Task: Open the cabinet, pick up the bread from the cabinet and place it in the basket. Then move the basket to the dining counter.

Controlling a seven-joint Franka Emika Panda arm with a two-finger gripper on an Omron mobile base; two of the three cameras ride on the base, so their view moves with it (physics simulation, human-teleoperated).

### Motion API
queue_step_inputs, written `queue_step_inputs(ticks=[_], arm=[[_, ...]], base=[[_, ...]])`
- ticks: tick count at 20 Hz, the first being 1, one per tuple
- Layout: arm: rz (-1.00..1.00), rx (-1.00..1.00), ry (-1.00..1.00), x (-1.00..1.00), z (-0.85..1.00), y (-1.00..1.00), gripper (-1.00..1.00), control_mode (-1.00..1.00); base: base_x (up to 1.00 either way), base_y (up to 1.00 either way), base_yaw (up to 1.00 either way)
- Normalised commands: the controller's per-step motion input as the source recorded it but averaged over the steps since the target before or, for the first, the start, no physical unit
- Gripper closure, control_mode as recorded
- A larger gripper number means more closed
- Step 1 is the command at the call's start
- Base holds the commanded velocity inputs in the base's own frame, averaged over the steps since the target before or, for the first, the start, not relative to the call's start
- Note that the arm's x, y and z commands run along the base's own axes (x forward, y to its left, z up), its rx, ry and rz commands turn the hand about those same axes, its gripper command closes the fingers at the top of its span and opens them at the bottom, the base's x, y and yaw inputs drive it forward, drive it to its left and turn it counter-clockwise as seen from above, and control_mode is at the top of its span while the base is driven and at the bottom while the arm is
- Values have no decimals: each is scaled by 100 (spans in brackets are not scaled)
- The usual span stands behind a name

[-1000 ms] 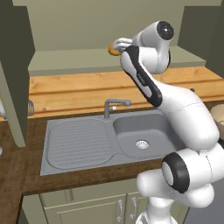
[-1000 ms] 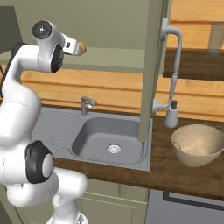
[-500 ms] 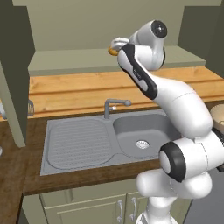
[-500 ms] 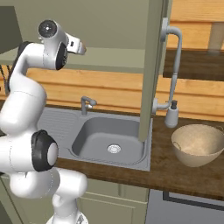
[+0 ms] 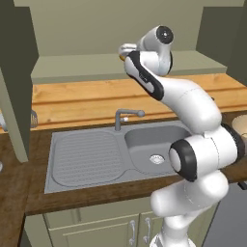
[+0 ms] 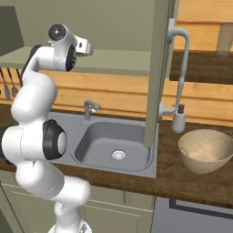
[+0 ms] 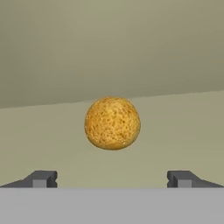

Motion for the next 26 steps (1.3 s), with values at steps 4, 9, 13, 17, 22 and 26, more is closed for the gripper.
queue_step_inputs(ticks=[4,9,13,17,22,26], arm=[[0,-10,0,31,12,1,-100,-100],[0,-4,4,42,0,2,-100,-100],[0,0,2,40,-6,4,-100,-100],[0,0,6,17,-13,8,-100,-100],[0,0,8,8,-35,9,-100,-100],[0,0,0,19,-37,0,-100,-100]], base=[[0,0,0],[0,0,0],[0,0,0],[0,0,0],[0,0,0],[0,0,0]])
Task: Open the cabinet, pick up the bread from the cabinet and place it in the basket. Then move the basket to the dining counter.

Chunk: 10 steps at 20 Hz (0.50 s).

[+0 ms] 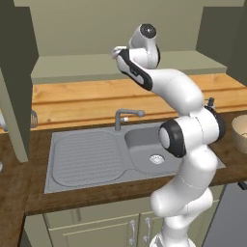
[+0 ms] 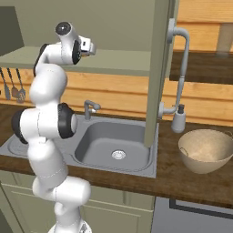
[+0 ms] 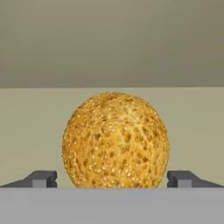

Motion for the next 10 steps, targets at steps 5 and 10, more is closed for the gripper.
queue_step_inputs(ticks=[5,10], arm=[[0,0,0,46,-2,0,-100,-100],[0,0,0,26,0,0,-100,-100]], base=[[0,0,0],[0,0,0]])
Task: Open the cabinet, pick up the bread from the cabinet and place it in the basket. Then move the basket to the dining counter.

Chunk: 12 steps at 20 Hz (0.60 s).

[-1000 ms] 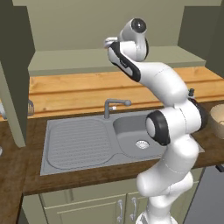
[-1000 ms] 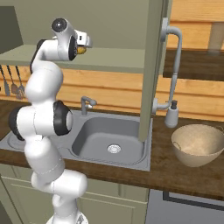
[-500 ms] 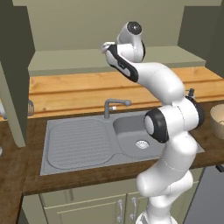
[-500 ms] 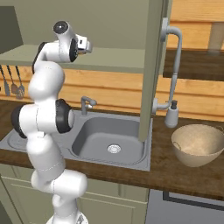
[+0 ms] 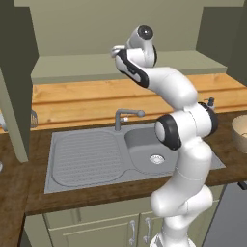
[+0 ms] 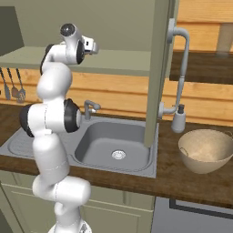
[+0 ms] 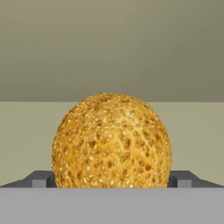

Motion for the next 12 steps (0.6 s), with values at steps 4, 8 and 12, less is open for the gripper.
queue_step_inputs(ticks=[4,8,12], arm=[[0,0,0,9,0,0,100,-100],[3,0,-4,-15,0,-9,100,-100],[5,0,-8,-83,-3,-27,100,-100]], base=[[0,0,0],[0,0,0],[0,0,0]])
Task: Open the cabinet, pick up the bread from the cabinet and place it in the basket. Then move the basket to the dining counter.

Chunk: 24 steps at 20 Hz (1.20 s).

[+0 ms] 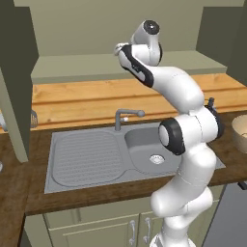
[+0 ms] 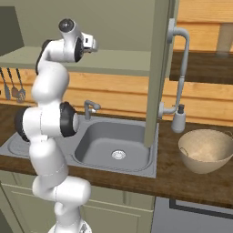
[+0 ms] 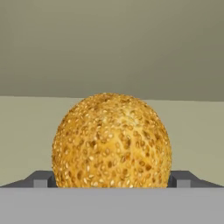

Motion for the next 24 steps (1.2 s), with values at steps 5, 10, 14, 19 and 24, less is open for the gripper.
queue_step_inputs(ticks=[5,10,14,19,24], arm=[[2,3,-7,-100,0,-13,100,-100],[0,1,-8,-100,25,-14,100,-100],[0,0,0,-100,52,-21,100,-100],[0,0,0,-100,34,-29,100,-100],[0,0,1,-100,0,-24,100,-100]], base=[[0,0,0],[0,0,0],[0,0,0],[0,0,0],[0,0,0]])
